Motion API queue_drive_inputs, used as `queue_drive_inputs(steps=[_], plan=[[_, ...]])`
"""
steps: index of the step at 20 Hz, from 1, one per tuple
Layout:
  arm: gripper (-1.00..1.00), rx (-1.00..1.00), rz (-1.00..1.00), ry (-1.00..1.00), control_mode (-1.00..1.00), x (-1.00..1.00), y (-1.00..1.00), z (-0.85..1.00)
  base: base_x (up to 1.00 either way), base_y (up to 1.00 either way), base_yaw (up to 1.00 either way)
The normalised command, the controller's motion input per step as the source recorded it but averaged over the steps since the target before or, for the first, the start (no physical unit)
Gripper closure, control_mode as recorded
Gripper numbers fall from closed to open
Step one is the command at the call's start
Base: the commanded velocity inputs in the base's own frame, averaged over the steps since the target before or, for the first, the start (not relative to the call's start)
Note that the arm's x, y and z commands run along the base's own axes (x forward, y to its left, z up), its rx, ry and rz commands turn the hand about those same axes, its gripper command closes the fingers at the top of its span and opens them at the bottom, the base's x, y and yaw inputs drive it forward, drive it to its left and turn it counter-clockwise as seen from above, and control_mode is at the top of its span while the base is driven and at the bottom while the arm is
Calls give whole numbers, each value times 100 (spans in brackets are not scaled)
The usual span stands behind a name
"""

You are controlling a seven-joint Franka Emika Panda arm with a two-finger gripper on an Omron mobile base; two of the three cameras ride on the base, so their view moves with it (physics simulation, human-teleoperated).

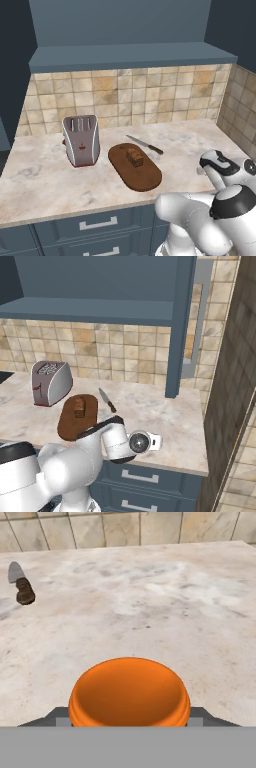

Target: Pick the bread, place it on the cutting board, pick the jam, place it on the counter, and close the cabinet.

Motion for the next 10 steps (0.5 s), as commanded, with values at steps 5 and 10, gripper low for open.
queue_drive_inputs(steps=[5, 10], plan=[[100, 0, 0, 0, -100, 2, 0, -23, 0, 0, 0], [100, 0, 0, 0, -100, 4, 0, -20, 0, 0, 0]])
